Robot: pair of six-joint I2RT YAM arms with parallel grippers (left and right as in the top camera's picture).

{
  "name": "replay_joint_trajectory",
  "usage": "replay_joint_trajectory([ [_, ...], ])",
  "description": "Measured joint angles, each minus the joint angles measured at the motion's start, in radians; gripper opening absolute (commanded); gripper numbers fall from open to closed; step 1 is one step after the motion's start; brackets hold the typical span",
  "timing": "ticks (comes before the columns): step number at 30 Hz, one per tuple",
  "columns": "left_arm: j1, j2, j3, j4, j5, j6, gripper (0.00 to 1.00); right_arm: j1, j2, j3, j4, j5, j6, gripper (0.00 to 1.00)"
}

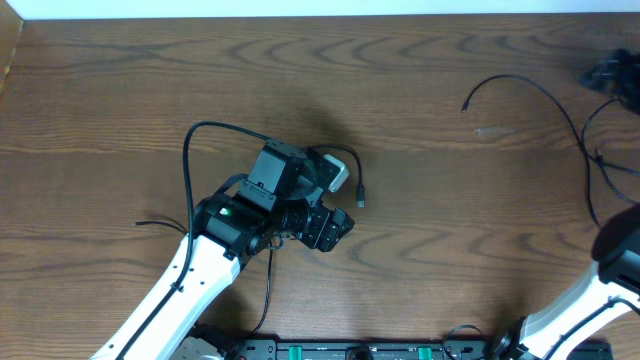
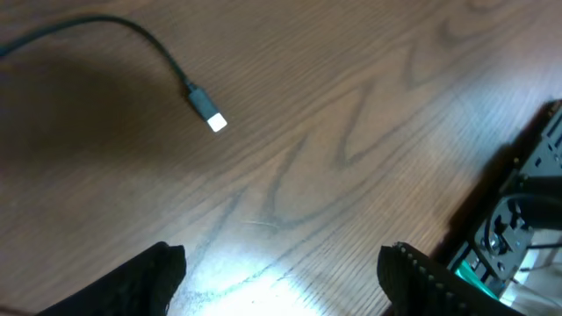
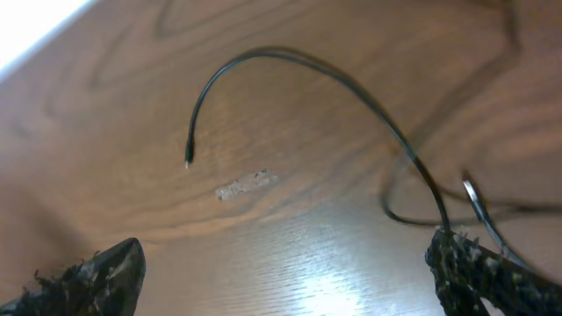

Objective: Untangle cables

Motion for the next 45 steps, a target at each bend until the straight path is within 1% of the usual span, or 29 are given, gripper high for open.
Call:
replay_joint_trajectory([
  [3, 0.000, 0.000, 0.000, -0.011, -0.012, -0.026, 0.85, 0.073, 0.002, 0.000, 0.002, 0.044, -0.082, 0.99],
  [6, 0.000, 0.000, 0.000, -0.022, -0.022, -0.036, 0.89, 0.126, 0.014, 0.000, -0.008, 0.047, -0.157, 0.99],
  [10, 0.000, 0.000, 0.000, -0.024, -0.024, -0.047, 0.89, 0.207, 0.066, 0.000, -0.050, 0.032, -0.271, 0.99],
  [15, 0.000, 0.000, 0.000, -0.031, -0.012, -0.051, 0.89, 0.305, 0.135, 0.000, -0.056, 0.057, -0.332, 0.99],
  [16, 0.000, 0.000, 0.000, -0.036, -0.006, -0.051, 0.90, 0.326, 0.151, 0.000, -0.051, 0.087, -0.323, 0.99],
  [18, 0.000, 0.000, 0.000, -0.052, 0.002, -0.054, 0.89, 0.363, 0.175, 0.000, -0.031, 0.182, -0.255, 0.99],
  [21, 0.000, 0.000, 0.000, -0.071, 0.007, -0.055, 0.89, 0.394, 0.197, 0.000, -0.031, 0.368, -0.079, 0.99],
  [23, 0.000, 0.000, 0.000, -0.079, 0.008, -0.055, 0.89, 0.393, 0.198, 0.000, -0.032, 0.453, 0.020, 0.99],
  [25, 0.000, 0.000, 0.000, -0.081, 0.008, -0.059, 0.89, 0.382, 0.198, 0.000, -0.033, 0.515, 0.103, 0.99],
  [29, 0.000, 0.000, 0.000, -0.081, 0.008, -0.072, 0.90, 0.348, 0.198, 0.000, -0.057, 0.580, 0.200, 0.99],
  [33, 0.000, 0.000, 0.000, -0.082, 0.008, -0.077, 0.90, 0.304, 0.198, -0.010, -0.091, 0.605, 0.263, 0.99],
  [37, 0.000, 0.000, 0.000, -0.082, 0.008, -0.077, 0.89, 0.253, 0.198, -0.057, -0.110, 0.615, 0.288, 0.99],
  [45, 0.000, 0.000, 0.000, -0.082, 0.008, -0.077, 0.89, 0.173, 0.198, -0.180, -0.050, 0.624, 0.290, 0.99],
])
